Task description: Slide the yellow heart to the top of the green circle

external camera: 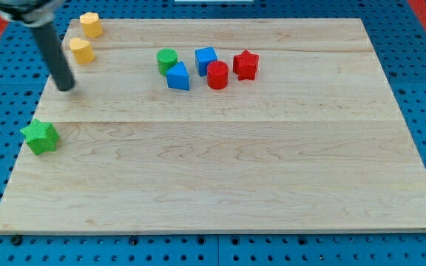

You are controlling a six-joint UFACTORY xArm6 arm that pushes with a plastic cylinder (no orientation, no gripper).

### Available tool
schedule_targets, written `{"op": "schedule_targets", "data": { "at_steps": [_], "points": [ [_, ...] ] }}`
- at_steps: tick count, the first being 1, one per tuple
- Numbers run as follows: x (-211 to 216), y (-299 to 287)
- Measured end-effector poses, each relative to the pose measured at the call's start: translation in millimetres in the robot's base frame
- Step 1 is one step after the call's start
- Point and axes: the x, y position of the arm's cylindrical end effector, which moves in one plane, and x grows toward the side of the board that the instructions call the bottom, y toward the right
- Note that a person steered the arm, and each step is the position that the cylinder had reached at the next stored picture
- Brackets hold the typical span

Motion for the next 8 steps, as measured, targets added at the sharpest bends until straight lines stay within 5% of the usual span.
{"op": "schedule_targets", "data": {
  "at_steps": [1, 2, 3, 8],
  "points": [
    [-44.6, -28.8],
    [-69.9, 28.2],
    [-76.3, 76.8],
    [-119.9, 96.5]
  ]
}}
